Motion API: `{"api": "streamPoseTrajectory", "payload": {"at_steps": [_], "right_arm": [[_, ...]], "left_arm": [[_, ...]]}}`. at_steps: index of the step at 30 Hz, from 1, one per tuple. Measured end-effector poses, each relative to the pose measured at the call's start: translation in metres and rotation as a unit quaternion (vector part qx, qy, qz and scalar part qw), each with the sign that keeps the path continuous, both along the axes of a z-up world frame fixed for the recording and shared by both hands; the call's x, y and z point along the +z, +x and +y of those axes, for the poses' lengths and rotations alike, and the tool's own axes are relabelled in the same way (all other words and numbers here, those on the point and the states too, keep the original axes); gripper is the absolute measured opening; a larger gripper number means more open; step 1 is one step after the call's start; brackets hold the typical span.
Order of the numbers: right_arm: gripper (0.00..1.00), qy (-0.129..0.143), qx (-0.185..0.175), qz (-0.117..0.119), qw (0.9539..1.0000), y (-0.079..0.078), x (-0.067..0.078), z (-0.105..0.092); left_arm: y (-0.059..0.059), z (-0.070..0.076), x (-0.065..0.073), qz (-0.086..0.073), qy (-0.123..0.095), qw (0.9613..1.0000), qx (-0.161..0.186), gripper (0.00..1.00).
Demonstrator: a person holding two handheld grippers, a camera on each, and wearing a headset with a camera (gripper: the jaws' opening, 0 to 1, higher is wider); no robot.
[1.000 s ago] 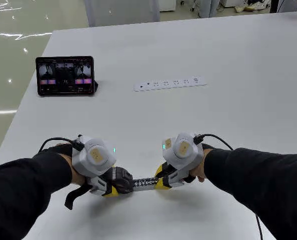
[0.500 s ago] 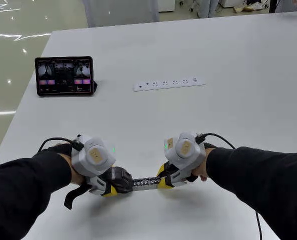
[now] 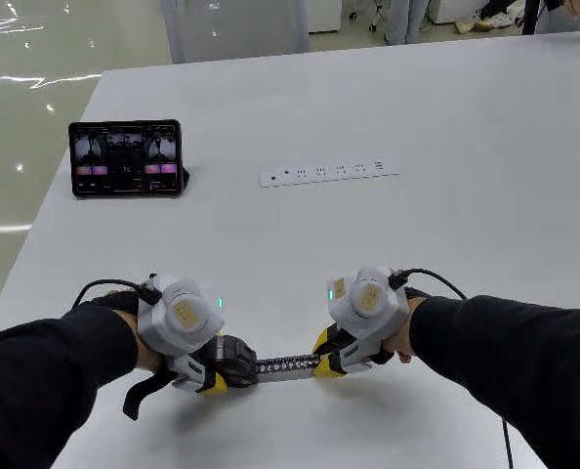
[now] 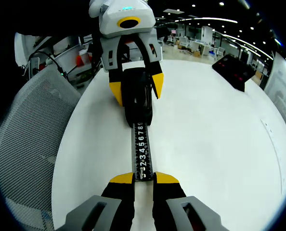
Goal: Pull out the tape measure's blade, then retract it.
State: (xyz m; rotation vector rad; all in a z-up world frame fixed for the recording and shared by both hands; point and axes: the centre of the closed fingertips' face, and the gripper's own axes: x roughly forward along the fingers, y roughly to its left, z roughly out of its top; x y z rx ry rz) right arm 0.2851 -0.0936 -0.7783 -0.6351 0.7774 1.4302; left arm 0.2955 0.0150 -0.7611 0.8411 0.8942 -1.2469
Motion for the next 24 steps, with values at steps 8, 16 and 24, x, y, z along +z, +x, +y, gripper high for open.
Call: {"api": "streamPoseTrajectory", "payload": {"at_steps": [8, 16, 24], "right_arm": [[0.1, -0.001, -0.001, 0.001, 1.0, -0.001, 0.0, -0.003], [0.1, -0.003, -0.001, 0.0, 1.0, -0.002, 0.0, -0.011], [0.1, 0.0, -0.008, 0.001, 1.0, -0.002, 0.001, -0.019]], "left_arm": [[0.0, -0.001, 0.0, 0.0, 0.0, 1.0, -0.001, 0.35], [0.0, -0.001, 0.0, 0.0, 0.002, 1.0, -0.002, 0.35], [0.0, -0.001, 0.0, -0.001, 0.003, 1.0, -0.002, 0.35]]}}
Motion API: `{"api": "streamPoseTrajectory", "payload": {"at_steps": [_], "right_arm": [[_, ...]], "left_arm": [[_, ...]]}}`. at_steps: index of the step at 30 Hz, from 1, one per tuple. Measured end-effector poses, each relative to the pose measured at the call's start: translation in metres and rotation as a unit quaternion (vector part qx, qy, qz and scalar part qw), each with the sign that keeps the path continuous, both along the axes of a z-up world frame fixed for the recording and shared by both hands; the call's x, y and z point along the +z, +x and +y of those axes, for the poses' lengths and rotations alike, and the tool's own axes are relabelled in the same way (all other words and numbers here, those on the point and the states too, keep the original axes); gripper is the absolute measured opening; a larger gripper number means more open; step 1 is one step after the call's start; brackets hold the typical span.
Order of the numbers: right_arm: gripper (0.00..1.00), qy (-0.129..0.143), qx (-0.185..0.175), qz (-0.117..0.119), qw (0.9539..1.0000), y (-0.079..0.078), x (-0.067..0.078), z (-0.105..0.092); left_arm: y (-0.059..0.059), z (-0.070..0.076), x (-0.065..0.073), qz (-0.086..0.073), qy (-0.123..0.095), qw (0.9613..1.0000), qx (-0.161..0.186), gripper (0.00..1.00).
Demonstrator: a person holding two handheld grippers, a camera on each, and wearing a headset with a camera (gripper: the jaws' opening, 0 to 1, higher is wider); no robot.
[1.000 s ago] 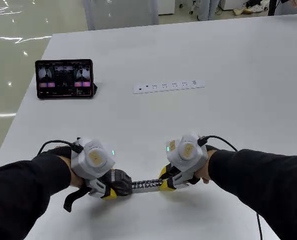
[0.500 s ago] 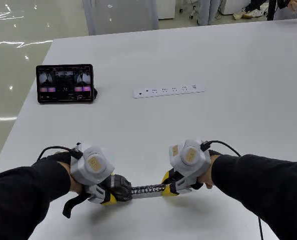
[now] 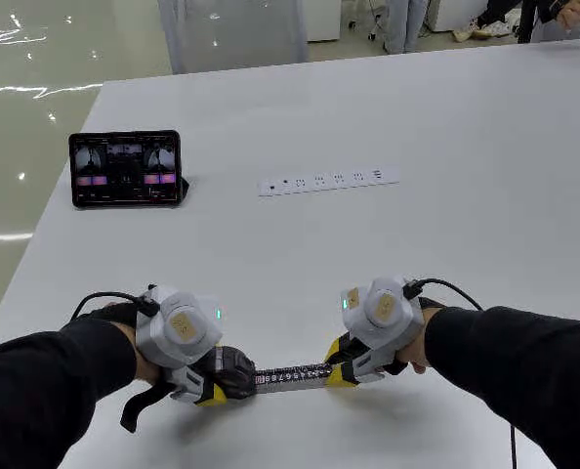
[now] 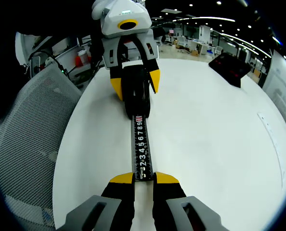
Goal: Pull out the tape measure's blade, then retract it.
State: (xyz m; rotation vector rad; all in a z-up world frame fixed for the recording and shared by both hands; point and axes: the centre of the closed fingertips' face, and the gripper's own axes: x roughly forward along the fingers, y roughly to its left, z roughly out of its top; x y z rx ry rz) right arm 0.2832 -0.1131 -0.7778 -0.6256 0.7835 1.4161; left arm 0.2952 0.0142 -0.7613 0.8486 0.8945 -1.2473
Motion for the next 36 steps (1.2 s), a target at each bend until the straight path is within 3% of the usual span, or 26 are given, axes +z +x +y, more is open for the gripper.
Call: {"api": "streamPoseTrajectory", "payload": {"at_steps": [36], "right_arm": [[0.1, -0.005, -0.012, 0.005, 0.9999, 0.0, 0.0, -0.032]], "left_arm": [[0.0, 0.001, 0.0, -0.006, 0.006, 1.0, 0.0, 0.34]]}}
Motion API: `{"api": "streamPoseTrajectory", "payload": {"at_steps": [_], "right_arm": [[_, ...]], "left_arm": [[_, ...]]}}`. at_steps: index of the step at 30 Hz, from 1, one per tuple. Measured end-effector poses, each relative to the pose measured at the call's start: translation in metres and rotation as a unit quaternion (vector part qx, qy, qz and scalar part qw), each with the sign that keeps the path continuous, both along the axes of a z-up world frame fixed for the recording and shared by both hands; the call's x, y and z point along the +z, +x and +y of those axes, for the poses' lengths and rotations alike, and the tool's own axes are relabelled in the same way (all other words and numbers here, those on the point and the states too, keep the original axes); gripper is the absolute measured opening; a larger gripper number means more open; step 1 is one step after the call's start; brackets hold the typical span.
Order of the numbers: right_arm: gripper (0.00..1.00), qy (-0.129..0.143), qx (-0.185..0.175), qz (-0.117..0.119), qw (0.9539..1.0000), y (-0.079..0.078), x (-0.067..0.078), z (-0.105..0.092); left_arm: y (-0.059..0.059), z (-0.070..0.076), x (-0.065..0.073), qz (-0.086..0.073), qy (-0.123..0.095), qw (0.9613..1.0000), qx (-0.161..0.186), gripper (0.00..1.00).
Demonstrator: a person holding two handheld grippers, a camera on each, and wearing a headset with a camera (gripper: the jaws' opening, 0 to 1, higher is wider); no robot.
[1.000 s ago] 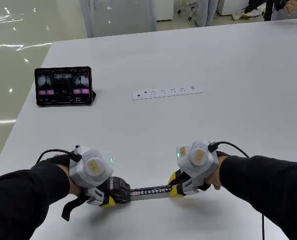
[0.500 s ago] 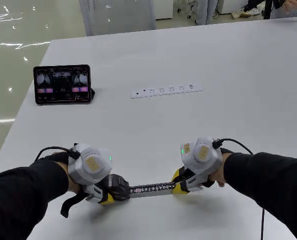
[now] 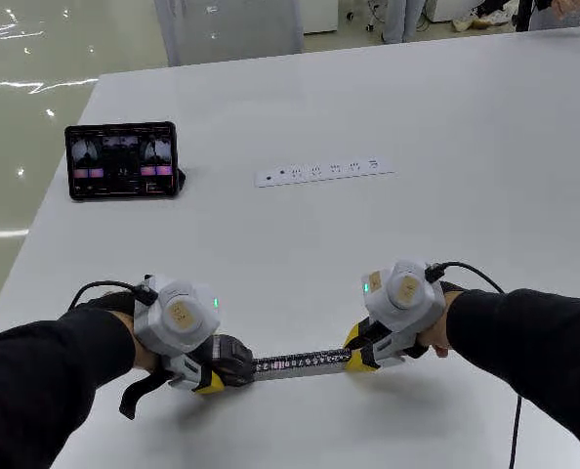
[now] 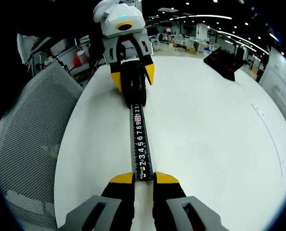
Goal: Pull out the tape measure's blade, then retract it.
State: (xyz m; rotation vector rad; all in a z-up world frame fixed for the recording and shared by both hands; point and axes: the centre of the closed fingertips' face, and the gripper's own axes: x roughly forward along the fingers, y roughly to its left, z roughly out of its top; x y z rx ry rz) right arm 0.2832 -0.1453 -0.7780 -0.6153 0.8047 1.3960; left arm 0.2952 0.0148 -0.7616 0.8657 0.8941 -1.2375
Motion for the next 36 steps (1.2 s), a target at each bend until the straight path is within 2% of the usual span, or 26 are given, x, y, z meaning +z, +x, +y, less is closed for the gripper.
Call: {"api": "streamPoseTrajectory", "payload": {"at_steps": [25, 36], "right_arm": [[0.1, -0.001, -0.003, 0.002, 1.0, -0.001, 0.0, -0.006], [0.1, -0.007, -0.001, 0.004, 1.0, -0.001, 0.001, -0.011]], "left_arm": [[-0.001, -0.002, 0.001, 0.001, -0.007, 1.0, 0.0, 0.34], [-0.001, -0.002, 0.001, -0.004, -0.011, 0.9999, 0.001, 0.34]]}}
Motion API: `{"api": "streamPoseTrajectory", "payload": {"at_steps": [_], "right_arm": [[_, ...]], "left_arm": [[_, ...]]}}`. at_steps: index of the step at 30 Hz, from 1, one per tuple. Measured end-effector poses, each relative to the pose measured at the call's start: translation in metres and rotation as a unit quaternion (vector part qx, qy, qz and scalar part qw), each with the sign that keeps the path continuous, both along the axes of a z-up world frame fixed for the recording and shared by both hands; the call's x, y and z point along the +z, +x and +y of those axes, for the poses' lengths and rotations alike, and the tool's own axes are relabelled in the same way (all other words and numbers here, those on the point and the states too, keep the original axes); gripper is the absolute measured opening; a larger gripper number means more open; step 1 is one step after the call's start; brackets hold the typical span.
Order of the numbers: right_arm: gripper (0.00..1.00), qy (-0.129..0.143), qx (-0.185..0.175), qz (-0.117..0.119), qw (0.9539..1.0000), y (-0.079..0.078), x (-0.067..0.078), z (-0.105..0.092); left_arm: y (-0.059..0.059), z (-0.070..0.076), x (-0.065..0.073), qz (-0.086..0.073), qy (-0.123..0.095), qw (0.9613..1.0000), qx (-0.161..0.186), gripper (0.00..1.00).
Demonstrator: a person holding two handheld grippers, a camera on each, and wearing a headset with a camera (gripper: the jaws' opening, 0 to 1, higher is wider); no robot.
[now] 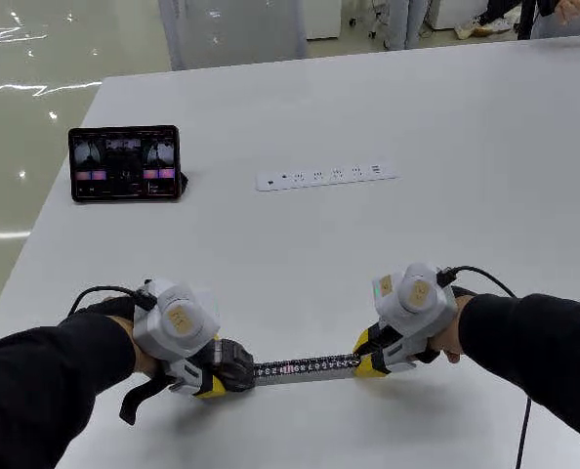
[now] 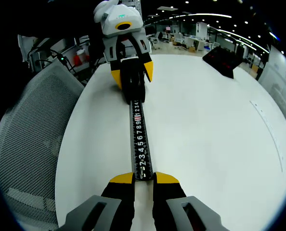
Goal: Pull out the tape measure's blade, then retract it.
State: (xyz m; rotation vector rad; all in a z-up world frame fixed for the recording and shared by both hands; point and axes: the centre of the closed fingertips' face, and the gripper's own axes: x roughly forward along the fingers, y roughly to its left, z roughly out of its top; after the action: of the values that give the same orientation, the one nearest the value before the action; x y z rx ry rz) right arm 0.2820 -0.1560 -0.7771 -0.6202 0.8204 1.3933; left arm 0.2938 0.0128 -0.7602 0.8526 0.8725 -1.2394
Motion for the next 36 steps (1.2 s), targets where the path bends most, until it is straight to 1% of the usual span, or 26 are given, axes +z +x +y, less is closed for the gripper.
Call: {"api": "streamPoseTrajectory", "payload": {"at_steps": [8, 11, 17, 22, 26, 36], "right_arm": [[0.1, -0.005, -0.004, 0.001, 1.0, 0.001, 0.0, -0.008], [0.1, -0.004, -0.007, 0.001, 1.0, 0.001, 0.0, -0.011], [0.1, 0.002, -0.013, 0.003, 0.9999, 0.002, 0.0, -0.016], [0.1, 0.003, -0.015, 0.005, 0.9999, 0.002, 0.001, -0.02], [0.1, -0.002, -0.012, 0.002, 0.9999, 0.002, 0.0, -0.024], [0.1, -0.007, -0.023, -0.001, 0.9997, 0.002, 0.0, -0.035]], "left_arm": [[0.0, 0.0, 0.0, 0.002, -0.001, 1.0, 0.0, 0.34], [0.0, 0.0, -0.001, 0.003, 0.0, 1.0, -0.001, 0.34], [0.0, -0.001, -0.001, 0.006, -0.004, 1.0, -0.002, 0.34], [0.0, -0.001, -0.001, 0.004, -0.003, 1.0, -0.003, 0.34], [0.0, -0.002, -0.001, 0.006, -0.003, 1.0, -0.003, 0.34], [0.001, -0.002, -0.002, 0.008, -0.002, 1.0, -0.005, 0.34]]}}
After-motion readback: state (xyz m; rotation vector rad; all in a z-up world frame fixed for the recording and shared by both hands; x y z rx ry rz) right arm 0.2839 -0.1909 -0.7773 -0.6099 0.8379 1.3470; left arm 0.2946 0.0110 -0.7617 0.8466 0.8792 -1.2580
